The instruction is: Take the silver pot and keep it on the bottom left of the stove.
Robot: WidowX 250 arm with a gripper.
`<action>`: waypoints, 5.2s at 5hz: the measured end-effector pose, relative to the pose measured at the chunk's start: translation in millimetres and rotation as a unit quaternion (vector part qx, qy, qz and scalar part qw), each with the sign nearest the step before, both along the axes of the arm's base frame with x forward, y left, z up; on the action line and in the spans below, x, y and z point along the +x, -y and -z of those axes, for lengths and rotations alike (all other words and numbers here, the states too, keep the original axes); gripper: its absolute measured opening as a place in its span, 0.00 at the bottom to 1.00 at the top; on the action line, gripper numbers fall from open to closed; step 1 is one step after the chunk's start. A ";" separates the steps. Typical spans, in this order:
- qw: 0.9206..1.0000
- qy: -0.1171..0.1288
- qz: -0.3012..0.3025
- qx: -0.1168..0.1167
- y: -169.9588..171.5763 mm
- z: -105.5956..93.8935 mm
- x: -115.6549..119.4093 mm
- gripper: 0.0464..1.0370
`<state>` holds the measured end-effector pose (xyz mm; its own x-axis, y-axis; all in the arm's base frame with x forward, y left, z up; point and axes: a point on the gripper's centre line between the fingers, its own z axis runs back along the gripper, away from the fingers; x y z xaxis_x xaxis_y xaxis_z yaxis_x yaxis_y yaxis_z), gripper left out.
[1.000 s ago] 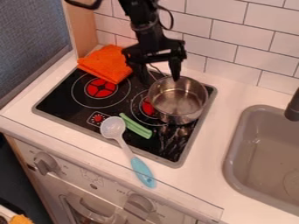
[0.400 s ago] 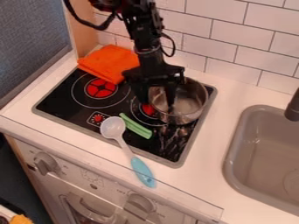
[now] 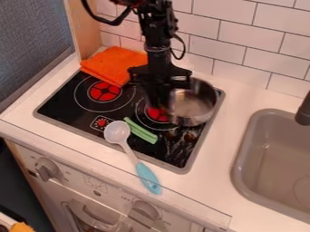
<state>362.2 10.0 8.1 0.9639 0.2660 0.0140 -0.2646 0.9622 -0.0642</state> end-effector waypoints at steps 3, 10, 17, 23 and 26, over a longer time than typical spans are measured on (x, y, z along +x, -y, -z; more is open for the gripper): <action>0.999 0.004 0.052 0.006 6.5 -3.3 7.0 0.03; 0.987 0.037 -0.140 0.067 -169.1 -58.4 -96.1 0.03; 0.986 -0.005 -0.168 0.015 -186.6 -10.4 -109.1 0.86; 0.982 0.134 -0.112 0.071 -174.7 -93.7 -104.8 0.96; 0.982 0.133 -0.112 0.071 -174.7 -93.2 -104.8 0.96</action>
